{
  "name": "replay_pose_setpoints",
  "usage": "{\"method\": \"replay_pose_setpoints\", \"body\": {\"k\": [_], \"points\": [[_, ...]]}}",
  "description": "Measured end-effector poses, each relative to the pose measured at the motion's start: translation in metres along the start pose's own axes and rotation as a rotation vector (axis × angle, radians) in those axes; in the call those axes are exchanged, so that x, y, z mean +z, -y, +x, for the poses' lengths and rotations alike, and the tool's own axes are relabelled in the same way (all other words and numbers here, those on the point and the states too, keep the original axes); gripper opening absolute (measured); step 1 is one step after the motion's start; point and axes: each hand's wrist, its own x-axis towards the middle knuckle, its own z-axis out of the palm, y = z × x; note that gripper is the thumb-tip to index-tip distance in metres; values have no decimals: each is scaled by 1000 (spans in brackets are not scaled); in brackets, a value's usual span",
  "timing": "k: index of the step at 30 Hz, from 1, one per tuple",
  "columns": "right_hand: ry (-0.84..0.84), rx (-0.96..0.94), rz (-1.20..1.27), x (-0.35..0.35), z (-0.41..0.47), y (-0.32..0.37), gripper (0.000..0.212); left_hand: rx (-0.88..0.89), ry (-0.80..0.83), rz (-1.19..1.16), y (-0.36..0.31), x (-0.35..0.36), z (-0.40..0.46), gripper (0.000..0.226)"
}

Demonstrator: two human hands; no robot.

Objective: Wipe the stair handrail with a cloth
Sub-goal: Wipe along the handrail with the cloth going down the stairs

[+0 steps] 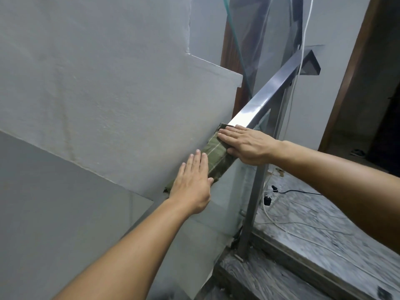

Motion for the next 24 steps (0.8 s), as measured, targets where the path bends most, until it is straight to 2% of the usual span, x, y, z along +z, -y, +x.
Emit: {"method": "replay_pose_setpoints", "body": {"k": [7,12,15,18,24], "points": [[-42,-47,13,7,-14,69,57,-6,-30,-5,37,9,-67,66],[-91,-154,-144,0,-18,122,54,-28,10,2,66,12,-119,68],[-97,-296,-194,3,-17,151,57,-55,25,12,83,14,-153,68],[-20,-449,-119,8,-13,182,68,-82,30,19,99,15,-189,69],[25,-582,-59,10,-7,255,68,-127,46,37,137,21,-269,71]]}}
